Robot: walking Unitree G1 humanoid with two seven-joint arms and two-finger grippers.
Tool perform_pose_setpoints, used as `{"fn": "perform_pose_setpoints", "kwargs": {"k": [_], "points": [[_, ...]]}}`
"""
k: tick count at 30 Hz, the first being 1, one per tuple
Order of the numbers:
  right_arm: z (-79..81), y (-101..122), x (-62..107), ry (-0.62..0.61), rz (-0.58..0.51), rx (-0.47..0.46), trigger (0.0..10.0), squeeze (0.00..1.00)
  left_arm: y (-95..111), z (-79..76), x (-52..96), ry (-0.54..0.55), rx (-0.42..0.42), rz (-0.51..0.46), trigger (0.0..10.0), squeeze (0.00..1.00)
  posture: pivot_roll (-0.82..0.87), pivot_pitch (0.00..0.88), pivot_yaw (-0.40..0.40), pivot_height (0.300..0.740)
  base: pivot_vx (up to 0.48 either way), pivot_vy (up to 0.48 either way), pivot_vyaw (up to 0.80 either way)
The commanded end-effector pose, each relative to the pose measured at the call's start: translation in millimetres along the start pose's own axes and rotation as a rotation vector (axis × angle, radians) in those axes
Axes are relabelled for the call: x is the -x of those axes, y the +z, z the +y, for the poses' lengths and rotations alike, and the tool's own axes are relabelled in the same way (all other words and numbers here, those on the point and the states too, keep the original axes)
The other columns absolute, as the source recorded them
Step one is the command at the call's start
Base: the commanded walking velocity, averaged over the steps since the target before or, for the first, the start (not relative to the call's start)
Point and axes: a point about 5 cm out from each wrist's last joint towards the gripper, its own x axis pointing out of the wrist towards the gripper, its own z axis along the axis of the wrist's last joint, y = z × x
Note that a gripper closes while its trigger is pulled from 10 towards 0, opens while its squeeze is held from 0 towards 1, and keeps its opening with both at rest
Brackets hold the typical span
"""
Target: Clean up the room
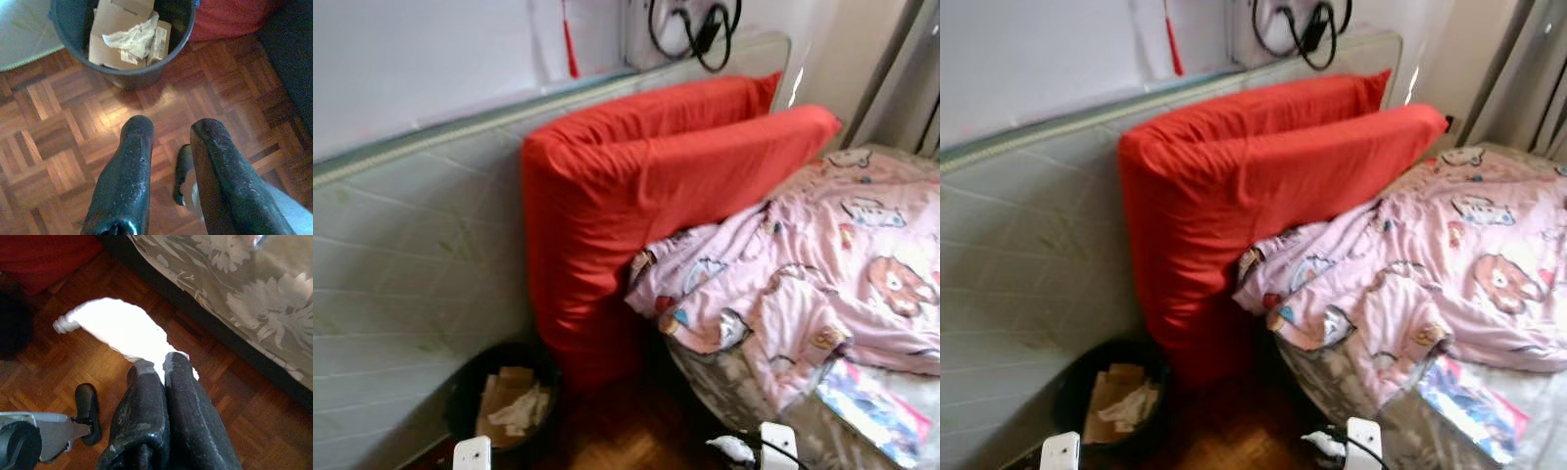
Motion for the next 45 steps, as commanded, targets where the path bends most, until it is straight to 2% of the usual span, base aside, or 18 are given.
{"fn": "perform_pose_setpoints", "kwargs": {"k": [1, 28, 39, 45], "points": [[-7.3, -7.7, 2.1, -0.019, 0.021, -0.005, 10.0, 0.00, -2.4, -3.2, 0.0, -0.006, 0.005, 0.009, 10.0, 0.00, 0.13, 0.000, 0.022, 0.740, 0.000, 0.480, 0.00], [-5.8, -9.0, 2.0, -0.002, 0.036, 0.001, 10.0, 0.00, -2.8, -1.3, 0.4, -0.003, 0.008, 0.010, 10.0, 0.00, 0.13, 0.000, 0.025, 0.740, 0.000, 0.480, 0.00], [-5.3, -8.8, 2.0, 0.006, 0.037, 0.013, 10.0, 0.00, -1.5, -1.3, 0.4, -0.003, -0.011, 0.000, 10.0, 0.00, 0.13, 0.000, 0.026, 0.740, 0.000, 0.052, 0.00], [-5.4, -8.3, 1.9, 0.010, 0.038, 0.033, 10.0, 0.00, -1.2, -0.4, 0.6, 0.003, -0.005, -0.006, 10.0, 0.00, 0.13, 0.000, 0.024, 0.740, 0.000, 0.000, 0.71]]}}
